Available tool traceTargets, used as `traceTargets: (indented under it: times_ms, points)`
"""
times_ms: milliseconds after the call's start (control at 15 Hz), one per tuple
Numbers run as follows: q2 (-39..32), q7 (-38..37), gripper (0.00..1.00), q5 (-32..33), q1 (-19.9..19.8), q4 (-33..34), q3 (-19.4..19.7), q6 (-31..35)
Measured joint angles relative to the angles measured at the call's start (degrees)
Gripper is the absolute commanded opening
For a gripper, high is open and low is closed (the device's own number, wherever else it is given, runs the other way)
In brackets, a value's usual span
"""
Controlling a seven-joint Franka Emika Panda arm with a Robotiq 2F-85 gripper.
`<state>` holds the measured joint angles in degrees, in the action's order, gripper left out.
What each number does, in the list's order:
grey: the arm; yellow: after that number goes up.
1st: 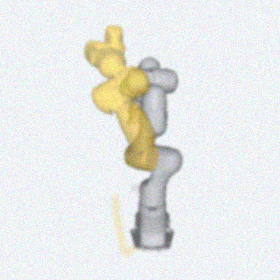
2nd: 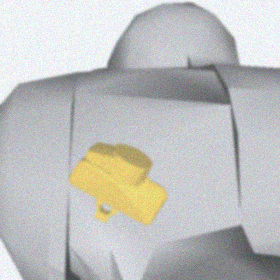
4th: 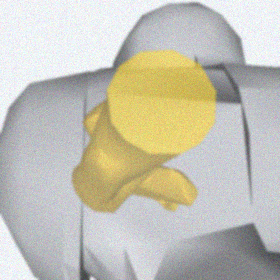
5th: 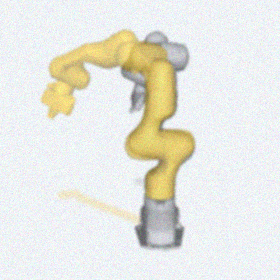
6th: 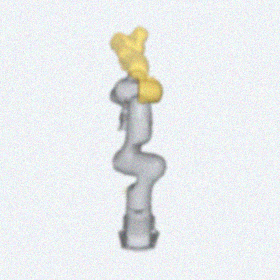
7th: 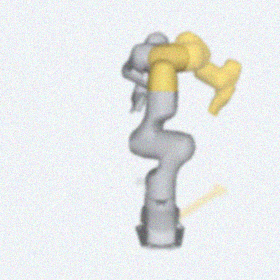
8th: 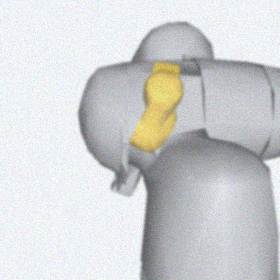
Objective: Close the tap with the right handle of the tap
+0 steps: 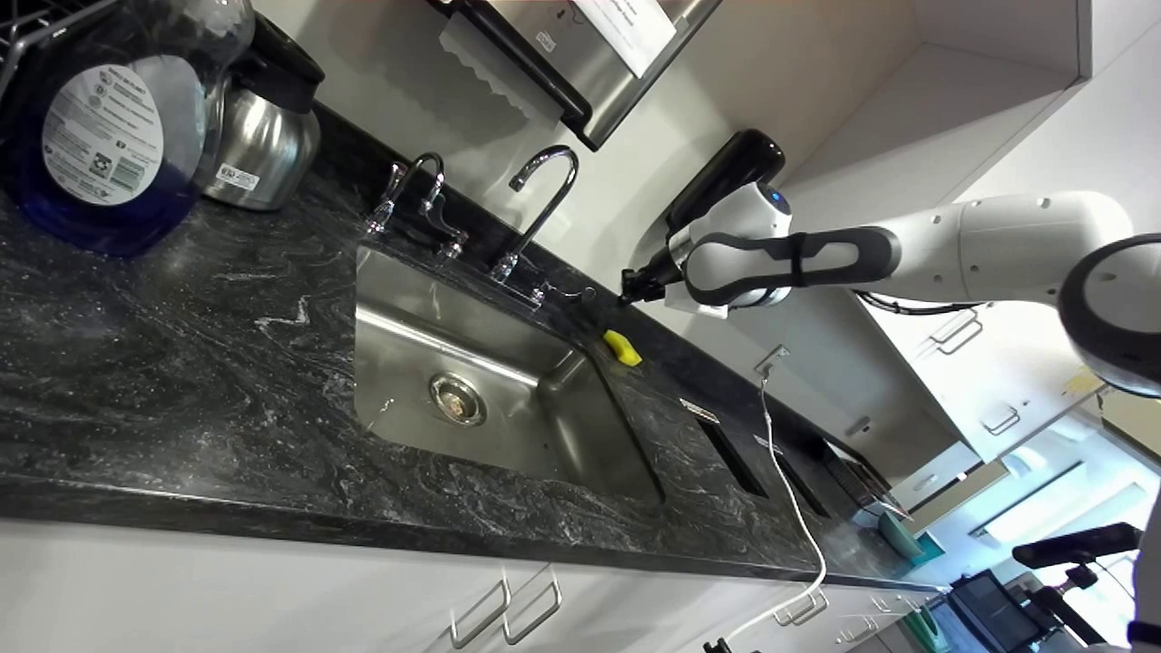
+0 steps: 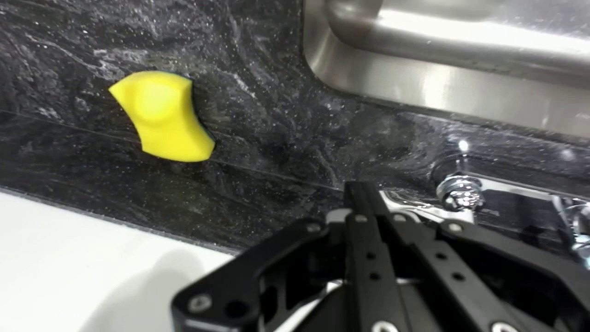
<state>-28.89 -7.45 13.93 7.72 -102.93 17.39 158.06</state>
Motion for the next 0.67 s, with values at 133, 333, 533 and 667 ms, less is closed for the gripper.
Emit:
traceTargets:
  times_ms: [133, 333, 533, 667]
  points:
    - [5.3, 2.8, 0.00, -0.5, -2.2, -4.4, -3.5, -2.4]
    - [11.0, 5.3, 0.00, -1.4, -5.0, -9.0, -7.0, -5.9]
    - [14.3, 7.2, 0.27, -2.4, -7.0, -11.8, -8.9, -7.9]
    - [15.2, 7.4, 0.15, -2.5, -7.7, -12.7, -9.5, -8.2]
